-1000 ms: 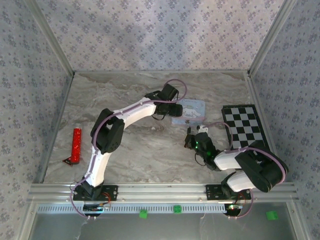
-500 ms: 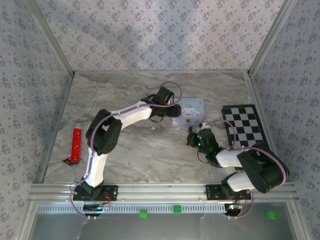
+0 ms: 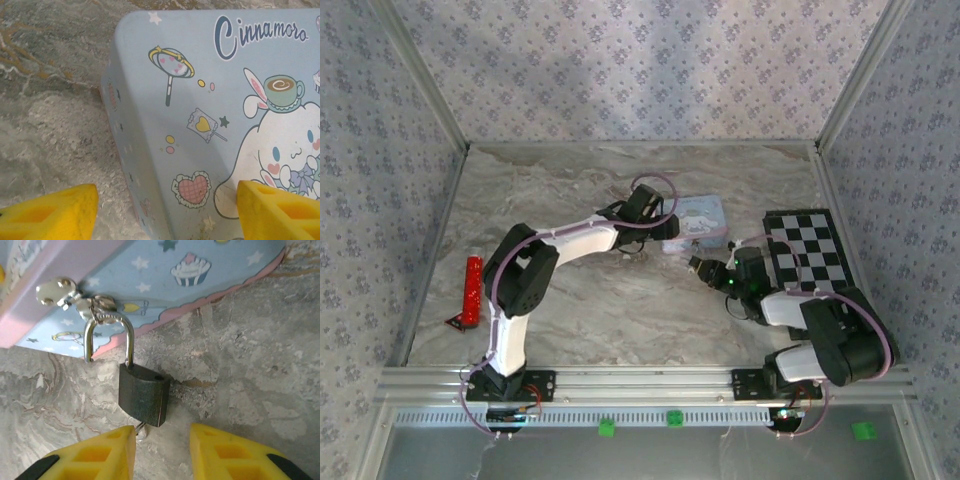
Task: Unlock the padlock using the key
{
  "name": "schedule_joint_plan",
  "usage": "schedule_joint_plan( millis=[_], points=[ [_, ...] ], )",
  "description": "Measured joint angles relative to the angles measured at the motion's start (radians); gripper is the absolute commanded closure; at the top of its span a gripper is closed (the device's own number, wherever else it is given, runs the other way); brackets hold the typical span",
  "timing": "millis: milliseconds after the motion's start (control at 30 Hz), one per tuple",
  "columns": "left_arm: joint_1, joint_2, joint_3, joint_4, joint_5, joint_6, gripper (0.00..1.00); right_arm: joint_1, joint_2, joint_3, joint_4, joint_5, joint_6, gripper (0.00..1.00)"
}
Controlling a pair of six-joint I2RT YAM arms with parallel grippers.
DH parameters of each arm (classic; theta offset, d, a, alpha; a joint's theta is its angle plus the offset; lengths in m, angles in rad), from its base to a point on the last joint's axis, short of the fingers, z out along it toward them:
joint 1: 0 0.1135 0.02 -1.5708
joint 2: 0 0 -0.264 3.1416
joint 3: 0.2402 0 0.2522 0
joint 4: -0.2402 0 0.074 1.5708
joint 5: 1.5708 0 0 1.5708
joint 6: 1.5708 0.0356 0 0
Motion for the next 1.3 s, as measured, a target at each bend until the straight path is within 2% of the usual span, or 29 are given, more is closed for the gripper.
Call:
schedule_joint_plan(
  millis=[200, 433, 667, 933, 1300],
  points=[
    [-0.016, -0.032, -0.047, 0.020, -0.029, -0.034, 0.28, -0.085, -0.031, 0.008, -0.008, -0.105, -0.025, 0.49],
    [-0.027, -0.045, -0.066, 0.027, -0.051, -0.061, 0.28, -0.102, 0.020, 0.050, -0.009, -0.158, -0.034, 0.49],
    [-0.032, -0.046, -0.068, 0.026, -0.066, -0.062, 0.29, -0.049, 0.092, 0.060, 0.029, -0.143, -0.042, 0.51],
    [-0.033, -0.047, -0.068, 0.025, -0.068, -0.062, 0.29, -0.020, 0.193, 0.115, 0.091, -0.137, -0.083, 0.58],
    [-0.033, -0.053, -0.072, 0.019, -0.071, -0.060, 0.29, 0.031, 0.211, 0.140, 0.071, -0.050, -0.143, 0.65]
  ],
)
